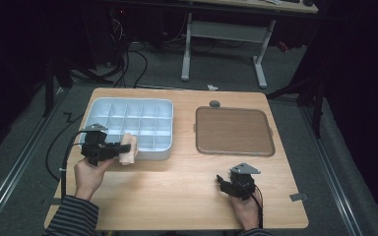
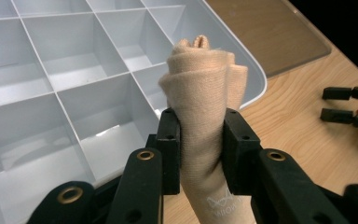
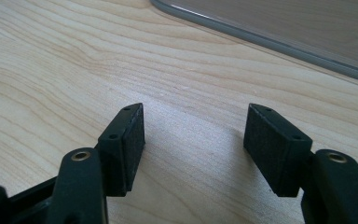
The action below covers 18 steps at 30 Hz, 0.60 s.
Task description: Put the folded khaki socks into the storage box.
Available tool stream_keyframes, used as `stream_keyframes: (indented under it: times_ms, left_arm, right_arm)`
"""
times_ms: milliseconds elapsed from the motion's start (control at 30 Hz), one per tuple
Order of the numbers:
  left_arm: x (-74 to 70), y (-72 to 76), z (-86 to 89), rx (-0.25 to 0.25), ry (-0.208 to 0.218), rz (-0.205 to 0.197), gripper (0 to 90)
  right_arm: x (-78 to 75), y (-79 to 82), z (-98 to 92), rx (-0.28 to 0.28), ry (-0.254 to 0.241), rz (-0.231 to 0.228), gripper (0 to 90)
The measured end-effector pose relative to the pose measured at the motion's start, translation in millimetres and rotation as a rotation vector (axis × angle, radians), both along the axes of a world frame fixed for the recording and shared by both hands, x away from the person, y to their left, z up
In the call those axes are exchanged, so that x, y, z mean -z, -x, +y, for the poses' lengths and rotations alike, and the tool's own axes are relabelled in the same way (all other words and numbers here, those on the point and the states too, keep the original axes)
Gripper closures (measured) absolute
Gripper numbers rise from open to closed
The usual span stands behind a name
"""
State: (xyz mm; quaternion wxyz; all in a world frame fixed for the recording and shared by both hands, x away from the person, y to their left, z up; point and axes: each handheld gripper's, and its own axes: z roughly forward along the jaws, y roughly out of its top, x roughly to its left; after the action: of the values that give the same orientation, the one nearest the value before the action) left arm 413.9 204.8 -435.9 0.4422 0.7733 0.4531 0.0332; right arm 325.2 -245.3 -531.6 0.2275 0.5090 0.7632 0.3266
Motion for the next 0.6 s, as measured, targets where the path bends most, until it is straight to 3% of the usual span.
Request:
stream_keyframes:
  times_ms: [600]
  left_arm:
    - [-7.0,-19.4,-0.8,-0.011,-0.038,0.008,71.5]
  right_arm:
    - [0.0,0.1,0.1,0.002,-0.002,0.001,38.3]
